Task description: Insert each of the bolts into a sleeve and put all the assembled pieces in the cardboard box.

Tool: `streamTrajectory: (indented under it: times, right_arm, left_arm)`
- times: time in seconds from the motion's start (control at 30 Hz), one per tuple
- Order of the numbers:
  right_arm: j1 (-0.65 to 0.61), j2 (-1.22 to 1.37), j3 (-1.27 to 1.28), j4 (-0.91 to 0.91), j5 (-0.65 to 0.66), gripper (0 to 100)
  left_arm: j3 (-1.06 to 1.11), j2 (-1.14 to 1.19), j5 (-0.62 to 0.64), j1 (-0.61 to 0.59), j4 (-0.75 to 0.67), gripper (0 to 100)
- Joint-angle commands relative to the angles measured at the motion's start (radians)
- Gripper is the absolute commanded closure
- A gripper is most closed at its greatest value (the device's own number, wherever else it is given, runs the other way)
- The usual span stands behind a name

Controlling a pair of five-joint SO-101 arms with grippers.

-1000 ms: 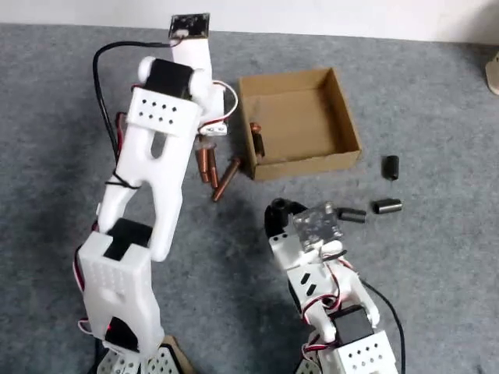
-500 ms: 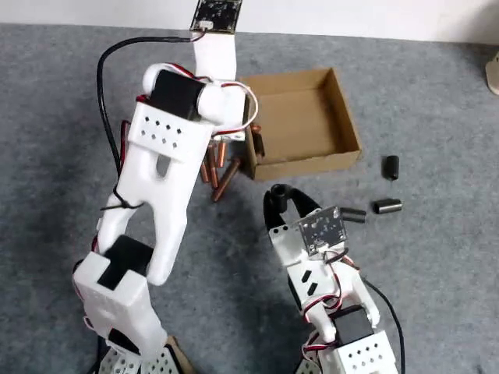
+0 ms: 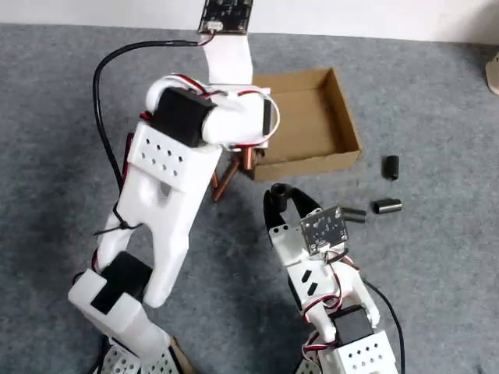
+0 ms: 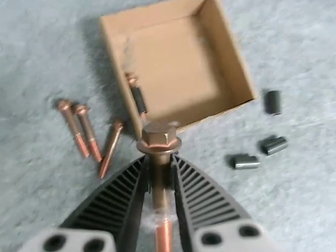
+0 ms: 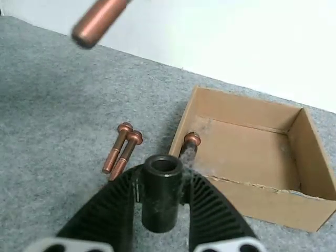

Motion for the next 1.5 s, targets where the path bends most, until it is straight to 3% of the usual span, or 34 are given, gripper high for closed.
streamTrajectory:
  times: [0.0,0.17,0.33,0.43,0.7,0.83,1.17,1.47]
  right_arm:
    - [-0.01,-0.007,0.12,-0.025,-0.012,99.4]
    - [-0.01,-0.007,0.12,-0.025,-0.009,99.4]
    - [-0.01,-0.007,0.12,-0.025,-0.009,99.4]
    - [-0.01,-0.007,0.12,-0.025,-0.009,99.4]
    - [-0.012,-0.007,0.12,-0.024,-0.011,99.4]
    - [-0.012,-0.007,0.12,-0.024,-0.011,99.4]
    - [-0.012,-0.007,0.12,-0.024,-0.011,99.4]
    - [-0.012,-0.005,0.12,-0.022,-0.009,99.4]
  left_arm:
    - [-0.004,-0.064,0.003,0.036,-0.043,100]
    - [0.008,-0.111,-0.002,0.047,-0.032,100]
    - [0.222,-0.262,-0.031,0.047,-0.101,100]
    - [0.472,-0.383,-0.032,0.036,-0.285,100]
    - [1.173,-0.677,-0.028,0.025,-0.982,100]
    - [1.402,-0.811,-0.029,0.03,-1.203,100]
    - [1.593,-0.938,-0.057,0.084,-1.267,100]
    - [1.707,-1.056,0.014,0.128,-1.361,100]
